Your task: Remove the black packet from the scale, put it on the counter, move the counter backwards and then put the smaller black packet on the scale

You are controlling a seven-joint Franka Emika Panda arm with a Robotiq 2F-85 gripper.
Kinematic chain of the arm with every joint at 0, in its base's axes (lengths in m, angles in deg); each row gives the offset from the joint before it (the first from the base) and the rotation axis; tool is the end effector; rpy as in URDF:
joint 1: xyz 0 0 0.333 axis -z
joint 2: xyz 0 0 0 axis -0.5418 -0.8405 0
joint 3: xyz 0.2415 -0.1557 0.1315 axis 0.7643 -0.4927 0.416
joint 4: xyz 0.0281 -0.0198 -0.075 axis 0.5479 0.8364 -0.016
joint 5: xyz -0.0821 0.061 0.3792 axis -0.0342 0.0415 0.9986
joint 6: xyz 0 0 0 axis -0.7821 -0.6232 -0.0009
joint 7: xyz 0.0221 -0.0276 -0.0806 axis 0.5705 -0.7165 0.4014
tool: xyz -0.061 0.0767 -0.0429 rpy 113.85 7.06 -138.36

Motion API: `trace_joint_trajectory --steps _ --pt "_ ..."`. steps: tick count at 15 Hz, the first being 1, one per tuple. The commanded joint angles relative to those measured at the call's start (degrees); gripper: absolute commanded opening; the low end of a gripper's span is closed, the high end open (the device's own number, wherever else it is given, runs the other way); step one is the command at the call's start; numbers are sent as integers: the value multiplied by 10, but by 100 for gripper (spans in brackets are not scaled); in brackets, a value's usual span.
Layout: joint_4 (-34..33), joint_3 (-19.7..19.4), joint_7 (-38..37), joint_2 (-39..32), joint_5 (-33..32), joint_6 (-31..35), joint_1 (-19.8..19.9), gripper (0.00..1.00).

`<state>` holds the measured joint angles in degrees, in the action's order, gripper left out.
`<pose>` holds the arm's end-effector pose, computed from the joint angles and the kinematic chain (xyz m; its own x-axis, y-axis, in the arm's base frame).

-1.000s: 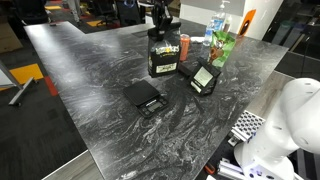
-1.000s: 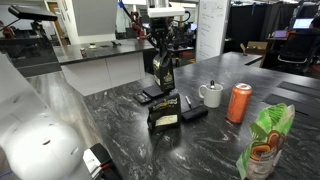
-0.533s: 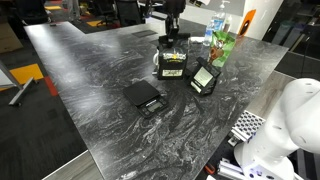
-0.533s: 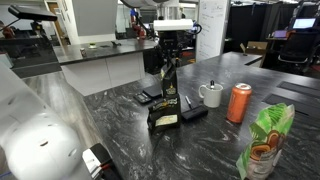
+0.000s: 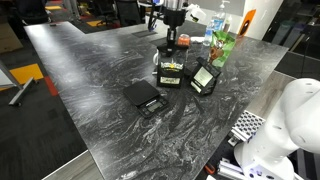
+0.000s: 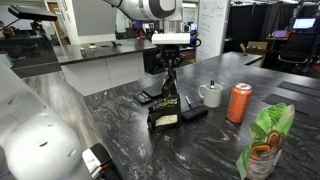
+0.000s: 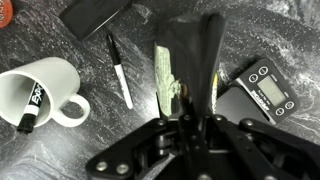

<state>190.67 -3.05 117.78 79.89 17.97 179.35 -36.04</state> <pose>0.4835 -0.0095 0.5165 0.8204 0.5706 0.0369 0.5707 -0.8211 0.0103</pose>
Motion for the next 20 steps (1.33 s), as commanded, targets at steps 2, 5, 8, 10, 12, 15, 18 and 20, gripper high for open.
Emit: trace_joint_trajectory --steps 2,5,8,10,12,15,18,20 --pt "-31 25 -60 6 -29 -50 0 47" --pt "-81 54 -117 3 -81 -106 -7 70" --pt "-147 85 -130 -10 -137 -156 -23 91" --pt "-184 103 -104 -24 -175 -176 -37 100" --pt "-200 110 -64 -35 -201 -161 -50 100" --pt "-197 105 -43 -51 -208 -80 -56 100" --pt "-179 92 -95 -80 -178 43 -46 100" --pt "-176 86 -110 -113 -163 100 -40 100"
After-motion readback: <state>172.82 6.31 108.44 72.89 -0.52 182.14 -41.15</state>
